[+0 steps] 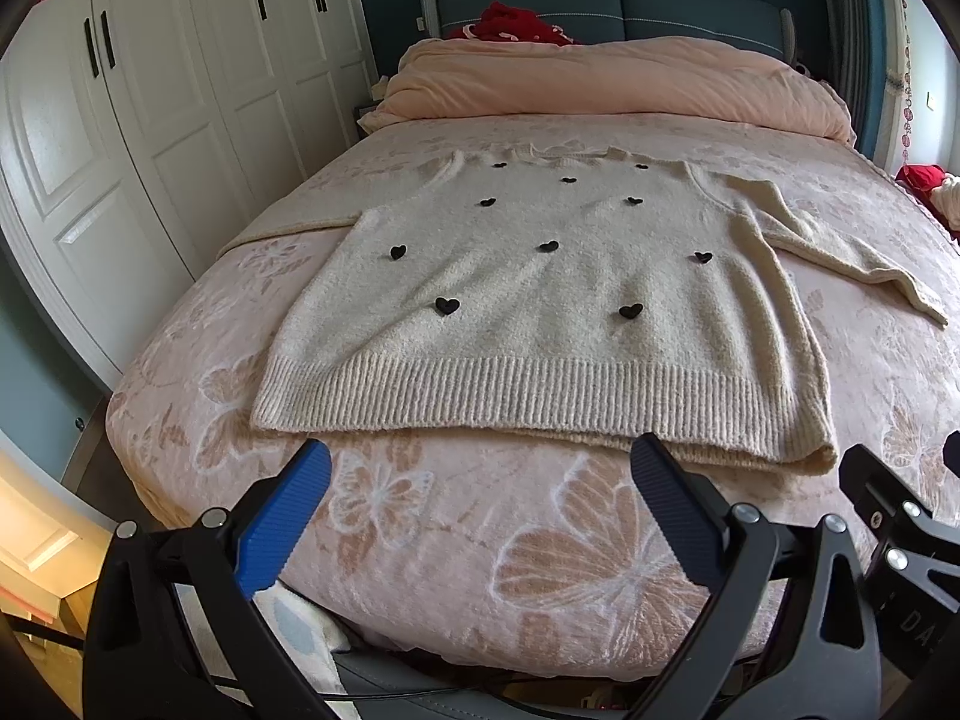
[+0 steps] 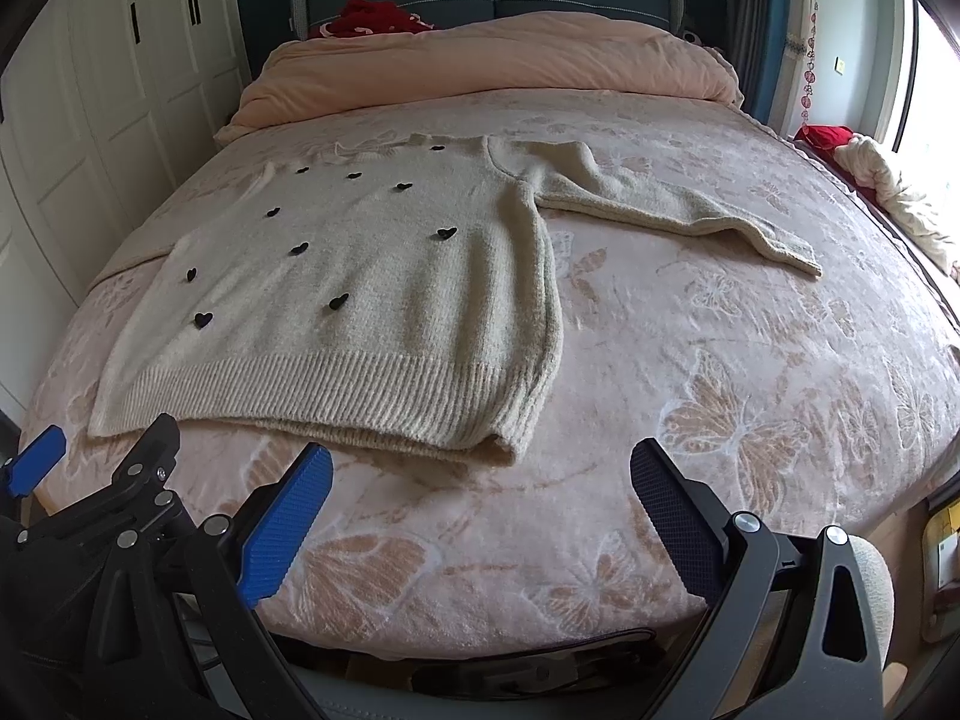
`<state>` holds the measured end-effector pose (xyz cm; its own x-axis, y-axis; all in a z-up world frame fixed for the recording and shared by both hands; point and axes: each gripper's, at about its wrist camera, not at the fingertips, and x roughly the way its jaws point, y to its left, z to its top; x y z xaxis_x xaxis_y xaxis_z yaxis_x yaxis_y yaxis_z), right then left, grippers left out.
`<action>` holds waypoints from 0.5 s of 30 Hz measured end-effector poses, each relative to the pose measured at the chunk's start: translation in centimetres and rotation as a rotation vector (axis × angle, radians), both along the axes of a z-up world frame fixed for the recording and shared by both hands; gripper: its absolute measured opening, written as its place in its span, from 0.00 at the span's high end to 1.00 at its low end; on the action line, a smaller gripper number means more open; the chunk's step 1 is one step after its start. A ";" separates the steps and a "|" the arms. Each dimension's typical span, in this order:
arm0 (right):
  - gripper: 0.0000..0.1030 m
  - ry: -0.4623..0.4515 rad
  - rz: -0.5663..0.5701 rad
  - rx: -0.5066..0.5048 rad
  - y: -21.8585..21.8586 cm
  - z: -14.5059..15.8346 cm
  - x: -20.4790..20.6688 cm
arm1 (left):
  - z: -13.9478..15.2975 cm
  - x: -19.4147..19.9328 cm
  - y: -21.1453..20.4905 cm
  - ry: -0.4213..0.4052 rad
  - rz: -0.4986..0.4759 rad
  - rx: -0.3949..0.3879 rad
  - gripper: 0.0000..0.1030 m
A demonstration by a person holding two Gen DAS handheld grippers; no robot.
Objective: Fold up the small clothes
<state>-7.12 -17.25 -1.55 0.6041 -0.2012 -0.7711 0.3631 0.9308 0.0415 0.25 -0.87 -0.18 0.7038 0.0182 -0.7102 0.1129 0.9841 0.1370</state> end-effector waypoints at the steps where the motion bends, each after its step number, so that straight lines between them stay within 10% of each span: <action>1: 0.05 0.000 0.000 0.001 0.0 0.0 0.0 | 0.0 0.0 -0.1 0.000 0.000 0.001 0.05; 15: 0.05 -0.001 0.001 0.001 0.0 0.0 0.0 | 0.0 0.0 -0.3 0.002 -0.001 -0.001 0.05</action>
<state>-7.10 -17.26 -1.54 0.6051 -0.1999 -0.7706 0.3622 0.9311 0.0429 0.25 -1.20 -0.21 0.7024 0.0168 -0.7116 0.1142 0.9841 0.1360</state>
